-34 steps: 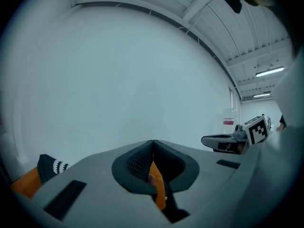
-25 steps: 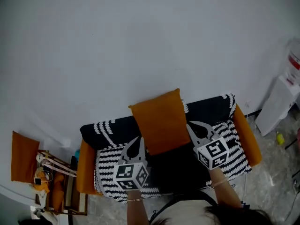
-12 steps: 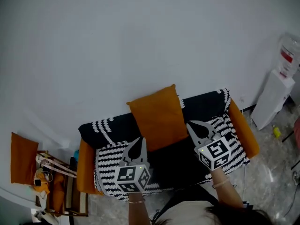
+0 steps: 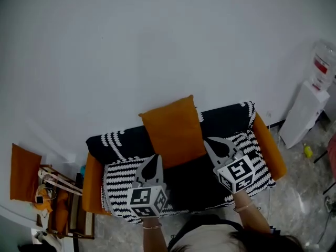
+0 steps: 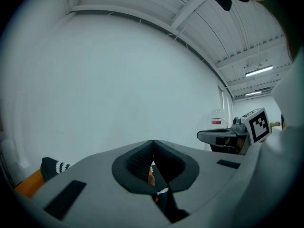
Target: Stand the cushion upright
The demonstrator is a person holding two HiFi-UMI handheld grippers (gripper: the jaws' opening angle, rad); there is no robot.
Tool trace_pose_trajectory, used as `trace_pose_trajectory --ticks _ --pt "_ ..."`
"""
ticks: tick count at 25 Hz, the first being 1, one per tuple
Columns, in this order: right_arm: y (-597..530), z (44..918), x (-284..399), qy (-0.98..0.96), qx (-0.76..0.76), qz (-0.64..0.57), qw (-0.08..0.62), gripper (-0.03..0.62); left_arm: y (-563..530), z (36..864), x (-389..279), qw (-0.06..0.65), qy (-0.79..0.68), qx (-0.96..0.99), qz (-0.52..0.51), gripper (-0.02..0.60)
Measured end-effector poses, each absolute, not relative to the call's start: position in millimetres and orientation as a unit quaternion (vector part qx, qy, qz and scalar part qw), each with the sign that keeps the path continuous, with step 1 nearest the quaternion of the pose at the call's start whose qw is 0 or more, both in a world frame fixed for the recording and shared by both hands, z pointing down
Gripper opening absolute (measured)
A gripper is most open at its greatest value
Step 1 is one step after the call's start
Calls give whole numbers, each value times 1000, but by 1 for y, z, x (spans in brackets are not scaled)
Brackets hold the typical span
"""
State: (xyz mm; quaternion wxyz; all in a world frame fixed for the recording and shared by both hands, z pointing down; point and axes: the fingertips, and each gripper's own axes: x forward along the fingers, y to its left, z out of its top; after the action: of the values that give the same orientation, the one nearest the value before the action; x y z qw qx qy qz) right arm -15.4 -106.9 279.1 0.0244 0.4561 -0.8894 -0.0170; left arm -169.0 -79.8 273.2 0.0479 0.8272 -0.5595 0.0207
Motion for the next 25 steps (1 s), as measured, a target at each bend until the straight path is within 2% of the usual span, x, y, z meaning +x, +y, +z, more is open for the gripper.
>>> trace_pose_trajectory --ticks 25 --pt "-88 279 73 -889 456 -13 28 8 -66 280 -78 58 -559 826 41 20"
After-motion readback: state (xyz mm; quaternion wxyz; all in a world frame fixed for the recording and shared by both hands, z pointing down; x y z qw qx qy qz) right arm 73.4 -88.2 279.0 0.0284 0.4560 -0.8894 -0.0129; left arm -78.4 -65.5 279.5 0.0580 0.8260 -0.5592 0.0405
